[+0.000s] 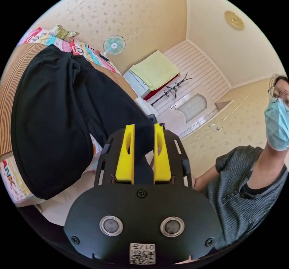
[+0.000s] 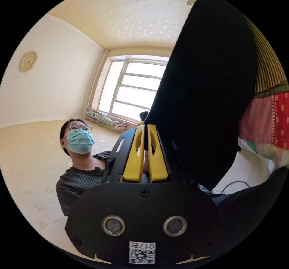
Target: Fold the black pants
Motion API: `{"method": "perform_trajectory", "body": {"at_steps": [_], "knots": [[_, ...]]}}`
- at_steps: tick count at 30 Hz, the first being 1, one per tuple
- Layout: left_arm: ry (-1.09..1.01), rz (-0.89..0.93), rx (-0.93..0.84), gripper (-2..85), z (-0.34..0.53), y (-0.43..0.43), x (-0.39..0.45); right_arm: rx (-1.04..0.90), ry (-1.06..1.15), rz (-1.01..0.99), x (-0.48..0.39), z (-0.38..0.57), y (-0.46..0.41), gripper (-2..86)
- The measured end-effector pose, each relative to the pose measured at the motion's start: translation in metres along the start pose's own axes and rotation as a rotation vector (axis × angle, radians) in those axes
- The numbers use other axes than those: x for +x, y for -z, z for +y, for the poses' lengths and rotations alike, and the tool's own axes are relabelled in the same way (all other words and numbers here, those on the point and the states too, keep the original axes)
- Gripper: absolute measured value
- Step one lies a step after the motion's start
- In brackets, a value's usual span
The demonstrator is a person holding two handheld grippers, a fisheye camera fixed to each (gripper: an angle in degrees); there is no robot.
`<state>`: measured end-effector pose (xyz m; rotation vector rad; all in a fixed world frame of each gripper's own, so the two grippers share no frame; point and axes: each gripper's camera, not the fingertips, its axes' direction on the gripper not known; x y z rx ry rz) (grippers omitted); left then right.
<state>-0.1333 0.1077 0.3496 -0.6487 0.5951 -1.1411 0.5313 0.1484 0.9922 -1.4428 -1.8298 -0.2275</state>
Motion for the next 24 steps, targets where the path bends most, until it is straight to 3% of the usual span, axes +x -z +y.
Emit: {"method": "perform_trajectory", "body": {"at_steps": [5,10,13,18,22,24], "knots": [[0.144,-0.067,-0.148,17.7,-0.021,-0.027,-0.055,-0.076,-0.076,0.002,0.044,-0.009,-0.036,1.9],[0.066,-0.111,-0.279,6.3,-0.021,-0.073,-0.066,-0.101,-0.168,-0.031,0.078,-0.002,-0.048,1.6],[0.014,-0.11,-0.351,4.5,-0.018,-0.091,-0.062,-0.178,-0.208,0.073,0.082,0.003,-0.04,1.3],[-0.048,-0.116,-0.362,3.9,-0.014,-0.103,-0.056,-0.108,-0.271,0.473,0.064,-0.018,0.01,1.2],[-0.067,-0.089,-0.363,3.8,-0.017,-0.114,-0.054,0.028,-0.169,0.686,0.033,-0.076,0.025,3.1],[-0.068,-0.057,-0.364,3.8,-0.019,-0.121,-0.055,0.037,-0.076,0.927,0.02,-0.129,0.004,8.8]]}}
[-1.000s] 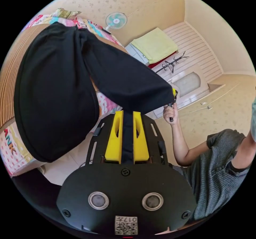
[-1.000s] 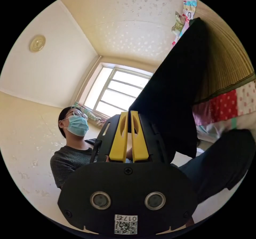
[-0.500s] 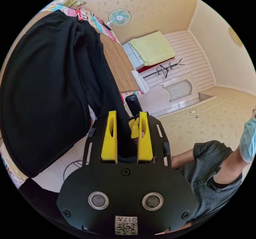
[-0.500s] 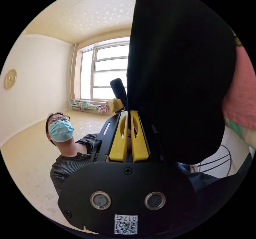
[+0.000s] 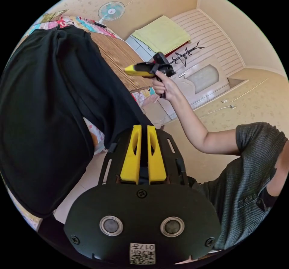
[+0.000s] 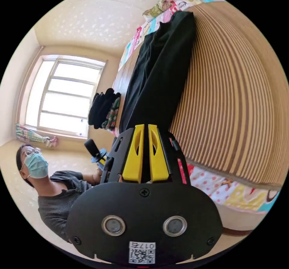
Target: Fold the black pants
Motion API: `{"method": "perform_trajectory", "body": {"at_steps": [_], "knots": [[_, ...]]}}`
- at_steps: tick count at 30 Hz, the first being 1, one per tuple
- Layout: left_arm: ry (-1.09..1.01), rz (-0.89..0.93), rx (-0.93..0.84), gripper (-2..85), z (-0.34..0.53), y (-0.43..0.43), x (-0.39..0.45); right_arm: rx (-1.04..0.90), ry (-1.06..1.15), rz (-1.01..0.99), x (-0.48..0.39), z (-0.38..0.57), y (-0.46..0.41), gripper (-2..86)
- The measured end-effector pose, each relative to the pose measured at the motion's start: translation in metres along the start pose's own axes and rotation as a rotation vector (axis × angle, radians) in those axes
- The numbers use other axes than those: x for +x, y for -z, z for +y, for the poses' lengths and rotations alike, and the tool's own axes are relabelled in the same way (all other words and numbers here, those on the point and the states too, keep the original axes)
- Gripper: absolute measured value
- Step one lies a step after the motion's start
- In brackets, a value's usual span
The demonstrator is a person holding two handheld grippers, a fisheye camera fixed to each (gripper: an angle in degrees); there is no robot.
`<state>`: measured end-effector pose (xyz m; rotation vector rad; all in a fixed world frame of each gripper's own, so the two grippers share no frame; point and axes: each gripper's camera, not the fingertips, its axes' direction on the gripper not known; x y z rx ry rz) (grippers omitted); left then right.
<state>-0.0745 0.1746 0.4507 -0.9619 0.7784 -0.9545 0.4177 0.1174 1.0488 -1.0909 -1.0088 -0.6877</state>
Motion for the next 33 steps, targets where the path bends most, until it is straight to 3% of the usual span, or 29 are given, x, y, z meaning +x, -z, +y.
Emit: {"method": "perform_trajectory", "body": {"at_steps": [3,5,7,9,16,20,24,27,33], "knots": [[0.012,0.064,0.0,3.8,-0.006,-0.013,-0.005,-0.005,0.053,0.225,-0.035,-0.063,-0.034,18.0],[0.02,0.08,0.006,3.8,-0.009,-0.018,-0.006,-0.052,0.059,0.305,-0.043,-0.095,-0.065,18.5],[0.032,0.087,0.028,3.8,-0.011,-0.018,-0.008,-0.115,0.012,0.401,-0.038,-0.12,-0.099,16.0],[0.046,0.103,0.05,3.7,-0.013,-0.015,-0.012,-0.136,0.002,0.518,-0.036,-0.133,-0.133,7.9],[0.14,0.428,0.166,2.8,0.002,0.015,-0.057,0.291,0.278,0.876,-0.164,-0.093,-0.169,2.2],[0.139,0.428,0.218,2.4,0.012,0.042,-0.049,0.32,0.414,0.587,-0.223,-0.101,-0.207,1.6],[0.158,0.369,0.329,1.9,0.033,0.09,-0.042,0.296,0.376,0.136,-0.233,-0.124,-0.256,1.7],[0.196,0.272,0.33,2.0,0.049,0.119,-0.045,0.244,0.323,-0.086,-0.227,-0.135,-0.304,1.8],[0.37,-0.018,0.153,3.4,0.083,0.138,-0.067,0.083,0.222,-0.117,-0.191,-0.13,-0.374,2.0]]}}
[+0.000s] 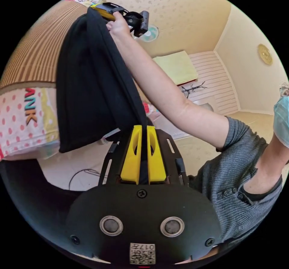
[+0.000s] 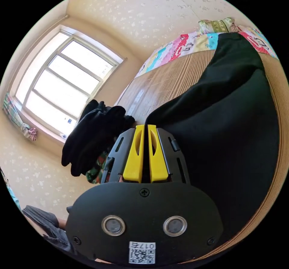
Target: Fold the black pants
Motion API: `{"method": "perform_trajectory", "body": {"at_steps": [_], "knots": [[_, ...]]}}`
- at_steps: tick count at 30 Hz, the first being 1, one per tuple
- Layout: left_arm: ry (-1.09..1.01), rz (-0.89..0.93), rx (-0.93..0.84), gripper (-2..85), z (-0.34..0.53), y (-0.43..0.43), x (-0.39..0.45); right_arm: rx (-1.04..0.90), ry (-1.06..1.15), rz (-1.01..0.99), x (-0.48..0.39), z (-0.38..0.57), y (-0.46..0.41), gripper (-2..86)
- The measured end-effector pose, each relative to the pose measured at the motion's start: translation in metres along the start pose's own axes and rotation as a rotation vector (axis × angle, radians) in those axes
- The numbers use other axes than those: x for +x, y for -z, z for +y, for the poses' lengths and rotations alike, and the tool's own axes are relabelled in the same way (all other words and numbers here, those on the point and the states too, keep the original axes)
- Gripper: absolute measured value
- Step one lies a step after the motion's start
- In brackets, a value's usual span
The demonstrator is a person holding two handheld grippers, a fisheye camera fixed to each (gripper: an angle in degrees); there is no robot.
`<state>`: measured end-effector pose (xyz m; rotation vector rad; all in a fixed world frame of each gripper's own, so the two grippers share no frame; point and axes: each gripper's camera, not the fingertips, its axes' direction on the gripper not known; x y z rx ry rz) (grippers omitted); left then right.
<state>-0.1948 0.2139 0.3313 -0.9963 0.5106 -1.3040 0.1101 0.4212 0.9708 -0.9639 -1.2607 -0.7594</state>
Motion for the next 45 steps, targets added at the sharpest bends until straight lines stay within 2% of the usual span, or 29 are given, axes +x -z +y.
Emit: {"method": "perform_trajectory", "body": {"at_steps": [2,4,7,10,13,18,20,21,23,25,27,29,31,32,36,42,45], "knots": [[0.044,-0.072,-0.046,4.4,0.003,0.0,-0.009,-0.006,0.056,-0.118,0.006,0.016,0.013,1.8],[0.089,-0.057,-0.053,5.6,0.004,0.001,-0.021,-0.002,0.112,-0.185,0.007,0.039,0.038,1.3],[0.132,0.052,0.011,9.0,0.002,0.0,-0.034,-0.033,0.138,-0.111,0.01,0.093,0.085,1.1],[0.143,0.041,0.087,9.9,-0.006,0.001,-0.036,-0.044,0.096,-0.015,0.02,0.159,0.134,1.5],[0.154,-0.003,0.159,10.0,-0.017,0.003,-0.031,0.012,-0.042,0.06,0.032,0.231,0.179,2.6],[0.183,-0.022,0.244,9.8,-0.043,0.002,-0.018,0.172,-0.316,-0.073,0.064,0.343,0.21,5.8],[0.189,-0.068,0.234,7.9,-0.056,-0.003,-0.012,0.186,-0.361,-0.093,0.074,0.36,0.209,6.5],[0.188,-0.056,0.183,3.9,-0.067,-0.01,-0.009,0.187,-0.372,-0.113,0.079,0.365,0.207,6.7],[0.141,0.141,0.122,1.1,-0.08,-0.013,-0.001,0.182,-0.358,-0.149,0.081,0.365,0.205,7.0],[0.055,0.43,0.179,0.1,-0.081,0.006,0.014,0.168,-0.311,-0.154,0.077,0.358,0.208,7.2],[0.013,0.472,0.204,-0.2,-0.077,0.022,0.021,0.133,-0.267,-0.108,0.07,0.348,0.212,7.3],[0.024,0.3,0.165,-0.2,-0.073,0.031,0.021,0.089,-0.248,-0.068,0.067,0.341,0.213,7.3],[0.181,-0.117,0.075,-0.1,-0.065,0.022,0.004,0.039,-0.24,-0.038,0.068,0.335,0.209,7.2],[0.201,-0.172,0.064,-0.1,-0.062,0.017,-0.001,0.003,-0.242,-0.021,0.069,0.332,0.204,7.0],[0.214,-0.101,0.123,0.3,-0.042,-0.012,-0.015,-0.041,-0.223,0.005,0.069,0.324,0.194,7.0],[0.192,-0.246,0.132,1.0,-0.042,-0.019,0.002,-0.053,-0.222,0.085,0.066,0.319,0.186,6.6],[0.187,-0.228,0.102,0.9,-0.044,-0.023,0.002,-0.115,-0.178,0.133,0.061,0.312,0.188,4.0]]}}
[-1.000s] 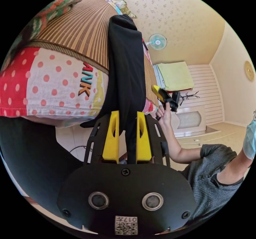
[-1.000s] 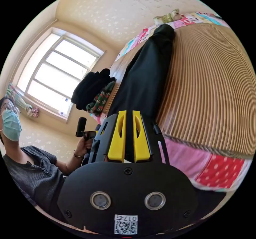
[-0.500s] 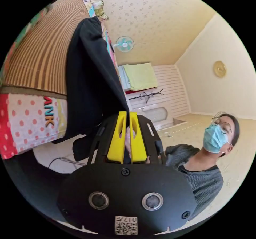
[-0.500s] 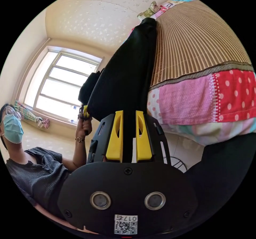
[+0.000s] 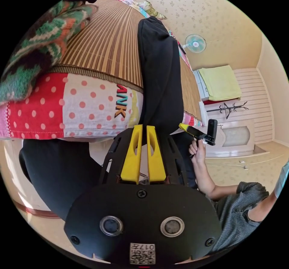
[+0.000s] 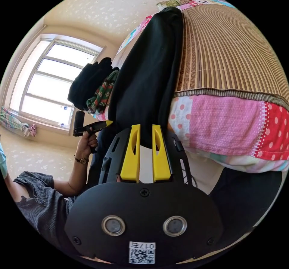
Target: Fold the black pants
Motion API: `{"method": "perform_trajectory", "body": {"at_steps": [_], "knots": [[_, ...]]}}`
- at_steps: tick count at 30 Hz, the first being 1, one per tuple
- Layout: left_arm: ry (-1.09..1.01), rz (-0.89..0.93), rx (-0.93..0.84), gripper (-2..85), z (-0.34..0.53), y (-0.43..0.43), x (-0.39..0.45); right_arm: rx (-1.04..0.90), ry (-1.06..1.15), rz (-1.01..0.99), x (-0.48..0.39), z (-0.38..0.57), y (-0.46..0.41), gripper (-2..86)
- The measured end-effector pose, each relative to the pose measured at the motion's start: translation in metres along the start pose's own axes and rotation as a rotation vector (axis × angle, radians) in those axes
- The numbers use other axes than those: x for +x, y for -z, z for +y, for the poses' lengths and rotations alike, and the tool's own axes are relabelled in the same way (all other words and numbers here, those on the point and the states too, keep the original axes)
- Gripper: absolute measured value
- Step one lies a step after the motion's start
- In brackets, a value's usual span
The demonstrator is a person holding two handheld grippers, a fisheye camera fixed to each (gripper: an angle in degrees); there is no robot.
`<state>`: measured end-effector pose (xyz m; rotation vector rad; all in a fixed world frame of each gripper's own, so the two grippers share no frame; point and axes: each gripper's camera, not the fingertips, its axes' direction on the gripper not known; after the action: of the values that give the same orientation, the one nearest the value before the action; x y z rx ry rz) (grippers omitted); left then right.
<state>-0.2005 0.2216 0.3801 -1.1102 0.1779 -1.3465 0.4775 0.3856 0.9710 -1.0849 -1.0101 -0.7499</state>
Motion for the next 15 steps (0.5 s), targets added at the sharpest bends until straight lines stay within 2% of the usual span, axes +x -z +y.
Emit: {"method": "perform_trajectory", "body": {"at_steps": [2,3,6,7,9,11,13,15], "knots": [[-0.029,0.056,-0.022,0.6,0.0,0.005,-0.004,-0.011,0.085,-0.039,-0.007,-0.001,0.014,2.7],[-0.045,0.107,-0.014,0.4,0.002,0.015,-0.008,0.035,0.156,-0.125,-0.011,0.003,0.033,2.0],[-0.131,0.355,0.059,-0.2,0.014,0.047,-0.018,0.137,0.262,-0.326,-0.015,0.016,0.085,1.0],[-0.16,0.45,0.081,-0.4,0.018,0.055,-0.021,0.15,0.273,-0.336,-0.016,0.018,0.093,0.8],[-0.187,0.489,0.093,-0.7,0.025,0.059,-0.022,0.191,0.297,-0.28,-0.02,0.03,0.114,0.5],[-0.163,0.382,0.094,-0.8,0.031,0.054,-0.026,0.133,0.325,-0.279,-0.017,0.033,0.108,0.3],[-0.073,0.206,0.045,-0.6,0.036,0.031,-0.035,-0.011,0.198,-0.218,0.001,0.028,0.08,0.3],[-0.062,0.135,0.044,0.0,0.04,0.014,-0.032,-0.131,0.029,-0.07,0.022,0.028,0.046,0.4]]}}
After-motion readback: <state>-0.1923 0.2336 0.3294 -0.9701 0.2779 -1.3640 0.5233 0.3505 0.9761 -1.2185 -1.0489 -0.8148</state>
